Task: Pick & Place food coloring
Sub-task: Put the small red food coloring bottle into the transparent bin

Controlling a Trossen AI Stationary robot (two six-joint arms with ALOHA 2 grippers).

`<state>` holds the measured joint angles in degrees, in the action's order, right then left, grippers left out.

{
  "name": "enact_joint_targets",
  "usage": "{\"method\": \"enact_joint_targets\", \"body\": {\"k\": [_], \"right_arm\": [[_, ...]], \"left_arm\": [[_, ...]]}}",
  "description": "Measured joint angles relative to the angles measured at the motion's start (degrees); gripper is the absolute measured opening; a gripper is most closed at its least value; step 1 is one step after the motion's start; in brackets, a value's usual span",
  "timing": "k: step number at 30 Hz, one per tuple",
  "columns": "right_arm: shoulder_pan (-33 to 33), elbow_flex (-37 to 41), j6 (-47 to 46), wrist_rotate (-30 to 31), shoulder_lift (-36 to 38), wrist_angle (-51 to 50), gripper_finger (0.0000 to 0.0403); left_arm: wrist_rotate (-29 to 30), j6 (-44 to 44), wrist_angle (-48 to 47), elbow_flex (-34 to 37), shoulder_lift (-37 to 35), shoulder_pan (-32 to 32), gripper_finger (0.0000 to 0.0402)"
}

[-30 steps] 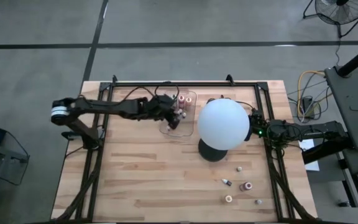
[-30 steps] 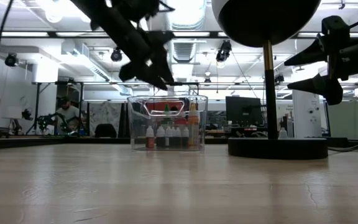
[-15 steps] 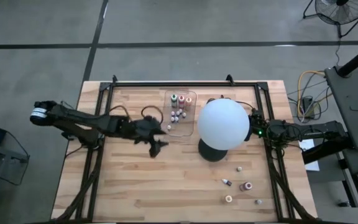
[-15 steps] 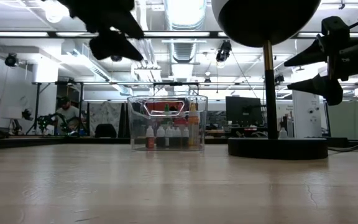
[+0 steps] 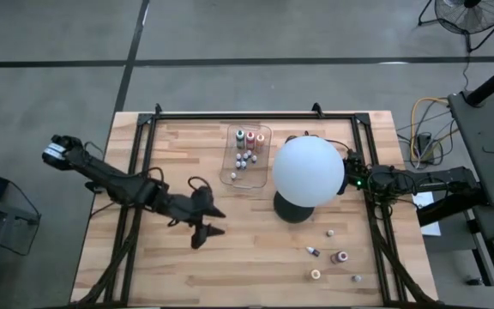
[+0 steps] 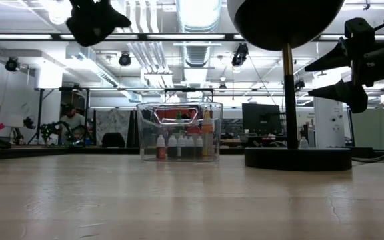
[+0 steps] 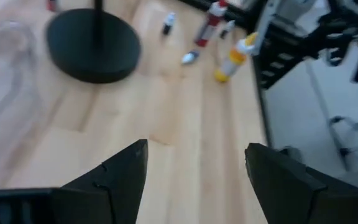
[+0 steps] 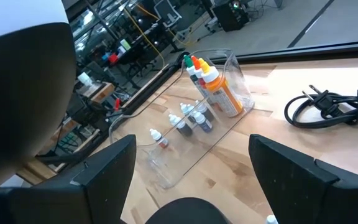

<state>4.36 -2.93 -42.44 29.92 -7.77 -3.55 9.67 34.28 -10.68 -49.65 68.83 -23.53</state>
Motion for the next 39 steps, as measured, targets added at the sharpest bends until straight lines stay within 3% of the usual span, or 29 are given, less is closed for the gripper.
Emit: {"method": "enact_joint_targets", "body": {"k": [11, 18, 24, 39], "right_arm": [[0.0, 0.0, -0.26, 0.01, -0.05, 0.02, 0.0302], [-0.01, 0.0, -22.08, -0.25, -0.11, 0.01, 0.0302], [-0.02, 0.0, -15.17, 0.03, -0.15, 0.04, 0.0302], [-0.02, 0.0, -14.6, -0.16, -0.24, 0.0, 0.0302]], "left_arm": [[0.1, 9.56, 10.31, 0.59, -0.52, -3.88, 0.0241], [1.62, 15.16, 12.52, 0.59, -0.48, -4.0, 0.0241], [5.85, 16.66, 12.42, 0.59, -0.44, -4.03, 0.0241], [10.91, 19.93, 12.37, 0.59, -0.41, -3.98, 0.0241]]}}
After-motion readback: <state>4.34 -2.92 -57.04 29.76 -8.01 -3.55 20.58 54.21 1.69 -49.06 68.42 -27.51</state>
